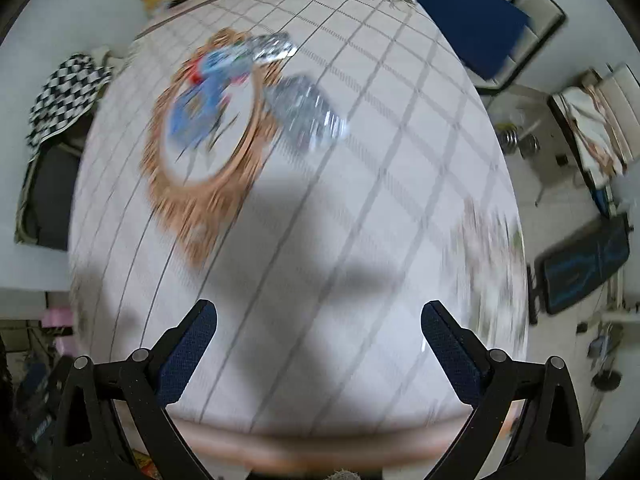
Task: Collect trash
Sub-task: 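Move both tools back over the table, then grasp the blue cartoon snack bag with the left tool while the right grasps a blister pack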
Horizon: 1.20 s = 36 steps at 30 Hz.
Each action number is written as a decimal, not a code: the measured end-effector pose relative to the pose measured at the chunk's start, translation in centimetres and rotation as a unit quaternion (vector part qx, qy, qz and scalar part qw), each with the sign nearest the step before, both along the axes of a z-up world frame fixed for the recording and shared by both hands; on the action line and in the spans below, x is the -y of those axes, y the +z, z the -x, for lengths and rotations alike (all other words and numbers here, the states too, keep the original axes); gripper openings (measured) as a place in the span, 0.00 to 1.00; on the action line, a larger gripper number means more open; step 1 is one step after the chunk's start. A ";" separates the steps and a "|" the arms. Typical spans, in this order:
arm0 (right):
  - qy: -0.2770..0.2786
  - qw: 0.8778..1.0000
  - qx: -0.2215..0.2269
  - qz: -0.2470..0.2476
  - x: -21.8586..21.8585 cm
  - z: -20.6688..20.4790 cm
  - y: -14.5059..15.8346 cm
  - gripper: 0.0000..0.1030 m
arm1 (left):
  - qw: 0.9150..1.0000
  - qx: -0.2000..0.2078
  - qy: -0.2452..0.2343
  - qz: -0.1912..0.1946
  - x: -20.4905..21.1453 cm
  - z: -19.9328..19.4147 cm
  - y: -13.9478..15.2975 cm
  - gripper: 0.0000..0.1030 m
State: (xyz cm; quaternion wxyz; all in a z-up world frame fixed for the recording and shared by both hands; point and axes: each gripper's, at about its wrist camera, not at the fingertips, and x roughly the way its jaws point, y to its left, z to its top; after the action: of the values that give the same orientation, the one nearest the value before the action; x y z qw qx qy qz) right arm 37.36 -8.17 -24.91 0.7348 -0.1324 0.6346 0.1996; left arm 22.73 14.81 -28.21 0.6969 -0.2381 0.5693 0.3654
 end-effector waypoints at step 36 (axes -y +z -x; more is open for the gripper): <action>-0.019 0.996 -0.049 0.077 -6.7 -21.3 -11.7 0.69 | 0.990 0.014 -0.042 0.138 -4.6 -23.4 -8.3 0.53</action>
State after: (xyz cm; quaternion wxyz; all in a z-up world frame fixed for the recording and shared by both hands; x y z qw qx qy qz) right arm 58.69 -1.50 -36.61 0.6943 -0.1665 0.6855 0.1430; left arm 46.15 19.38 -36.50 0.6803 -0.3128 0.6136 0.2508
